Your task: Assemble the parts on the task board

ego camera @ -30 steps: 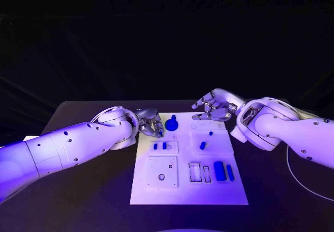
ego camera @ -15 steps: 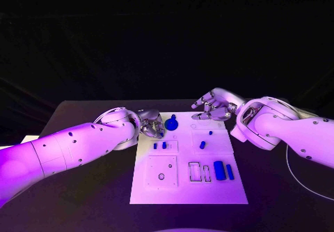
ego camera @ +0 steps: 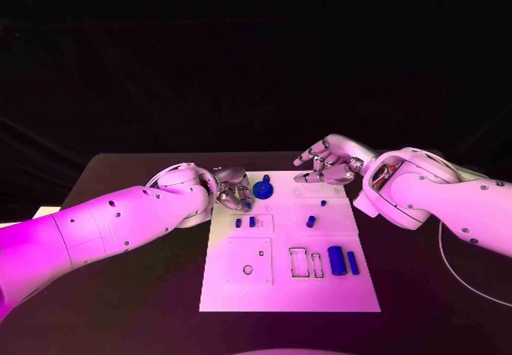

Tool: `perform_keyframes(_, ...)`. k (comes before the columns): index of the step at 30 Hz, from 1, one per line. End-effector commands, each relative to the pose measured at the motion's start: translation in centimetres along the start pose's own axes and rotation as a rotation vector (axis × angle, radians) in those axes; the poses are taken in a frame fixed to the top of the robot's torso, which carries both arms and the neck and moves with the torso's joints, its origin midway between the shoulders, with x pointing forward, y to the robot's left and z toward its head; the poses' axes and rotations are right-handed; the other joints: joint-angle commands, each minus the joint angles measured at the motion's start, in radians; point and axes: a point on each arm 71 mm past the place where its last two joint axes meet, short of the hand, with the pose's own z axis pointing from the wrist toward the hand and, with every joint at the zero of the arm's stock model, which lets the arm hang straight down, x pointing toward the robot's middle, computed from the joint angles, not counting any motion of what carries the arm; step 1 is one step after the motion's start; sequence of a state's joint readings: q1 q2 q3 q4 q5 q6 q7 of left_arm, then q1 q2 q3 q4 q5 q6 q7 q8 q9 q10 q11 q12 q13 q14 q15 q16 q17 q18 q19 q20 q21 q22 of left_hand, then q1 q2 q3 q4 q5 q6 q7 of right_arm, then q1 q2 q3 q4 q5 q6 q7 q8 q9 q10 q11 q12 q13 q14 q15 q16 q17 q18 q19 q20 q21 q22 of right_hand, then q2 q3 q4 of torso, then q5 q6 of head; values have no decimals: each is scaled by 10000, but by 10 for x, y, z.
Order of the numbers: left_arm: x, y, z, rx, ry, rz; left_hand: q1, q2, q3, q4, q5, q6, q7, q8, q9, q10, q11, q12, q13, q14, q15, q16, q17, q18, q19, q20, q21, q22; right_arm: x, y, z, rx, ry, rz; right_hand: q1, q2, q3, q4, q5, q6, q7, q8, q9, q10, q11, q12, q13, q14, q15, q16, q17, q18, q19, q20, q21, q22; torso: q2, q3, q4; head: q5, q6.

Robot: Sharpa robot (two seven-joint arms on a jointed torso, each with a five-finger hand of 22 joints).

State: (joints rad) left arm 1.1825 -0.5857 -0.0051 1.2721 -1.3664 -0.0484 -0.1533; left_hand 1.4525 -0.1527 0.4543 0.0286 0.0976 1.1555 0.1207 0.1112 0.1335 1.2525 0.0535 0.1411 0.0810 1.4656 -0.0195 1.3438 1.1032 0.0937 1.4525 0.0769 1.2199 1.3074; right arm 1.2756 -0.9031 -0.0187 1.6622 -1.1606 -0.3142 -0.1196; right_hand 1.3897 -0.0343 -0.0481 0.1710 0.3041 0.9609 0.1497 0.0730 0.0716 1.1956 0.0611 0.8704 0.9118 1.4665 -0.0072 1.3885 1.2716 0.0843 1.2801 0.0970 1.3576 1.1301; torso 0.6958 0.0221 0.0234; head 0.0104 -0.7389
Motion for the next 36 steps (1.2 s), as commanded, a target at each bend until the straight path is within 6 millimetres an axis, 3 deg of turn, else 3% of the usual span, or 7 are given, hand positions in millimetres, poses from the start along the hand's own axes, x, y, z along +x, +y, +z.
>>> perform_keyframes(1, 2, 2, 1, -177, 181, 165, -174, -41, 106, 2, 10, -167, 113, -162, -77, -77, 72, -150, -19, 196, -20, -50, -43, -178, 8, 14, -3, 380, 1, 1, 0, -96, 119, -55, 13, 84, -64, 24, 50, 54, -16, 69, 9, -33, -19, 28, 1, 426, -73, -38, 5, 119, -29, -6, -40, -10, 0, -1, 0, -6, 2)
perform_keyframes(7, 2, 2, 0, -164, 126, 157, -318, -194, 232, -38, 13, -640, 247, -471, -248, -266, 206, -397, -62, 170, 87, -70, -142, -164, -45, 100, -102, 347, 1, 0, 0, -84, 111, -58, 13, 84, -64, 24, 50, 54, -16, 69, 9, -33, -19, 28, 1, 426, -73, -38, 5, 119, -29, -6, -40, -10, -3, -4, 0, -6, -5)
perform_keyframes(19, 0, 5, -1, -193, -46, 87, -478, -375, 415, -90, 17, -1179, 350, -499, -460, -467, 326, -678, -107, 118, 186, -101, -299, -123, -133, 206, -291, 271, 0, -3, 0, 55, 179, -92, 14, 82, -81, 35, 50, 53, -16, 68, 8, -85, -19, -64, -94, 423, -74, -54, -16, 129, -59, -7, -67, -58, -1, -9, 3, -6, -4)
perform_keyframes(27, -2, 11, -8, -299, -96, -35, -508, -437, 488, -128, 51, -1282, 400, -481, -518, -592, 380, -765, -122, 87, 228, -128, -394, -82, -209, 248, -487, 167, -2, -14, 1, 398, 356, -313, 333, 167, -108, 116, 38, 178, -40, 118, 21, -999, -41, -1900, -1782, 291, -99, -472, -535, 243, -402, -32, -426, -631, -5, -15, -2, -11, 5)
perform_keyframes(31, -6, 19, -17, -286, -157, -804, -470, -398, 574, -164, 68, -1201, 410, -431, -517, -620, 392, -767, -119, 60, 243, -156, -465, -55, -260, 267, -614, 99, -5, -24, 1, 593, 505, -930, 1026, 191, 209, -19, -161, 432, -8, 174, 23, -1258, -42, -3399, -3101, 210, -94, -874, -989, 310, -590, -57, -708, -1025, -19, -12, 2, -22, 20)
perform_keyframes(34, -13, 24, -25, -3, -515, -2079, -361, -328, 754, -256, 100, -1038, 432, -358, -504, -614, 410, -754, -110, -129, 246, -436, -987, 68, -505, 282, -1212, -248, -6, -31, 0, 702, 720, -1721, 1380, 199, 455, -111, -351, 604, -19, 214, 31, -1588, 40, -4292, -3811, 174, -74, -1058, -1215, 330, -653, -34, -806, -1164, -36, -3, 17, -27, 28)
perform_keyframes(36, -19, 26, -32, 483, -1011, -3508, -262, -233, 957, -341, 134, -944, 464, -325, -505, -554, 436, -712, -93, -448, 249, -873, -1742, 222, -868, 293, -2003, -699, -5, -35, -1, 760, 932, -2492, 1579, 141, 631, -153, -532, 717, -41, 206, 23, -1778, 99, -4978, -4422, 156, -31, -1177, -1352, 349, -707, -3, -889, -1279, -30, -2, 23, -35, 59)
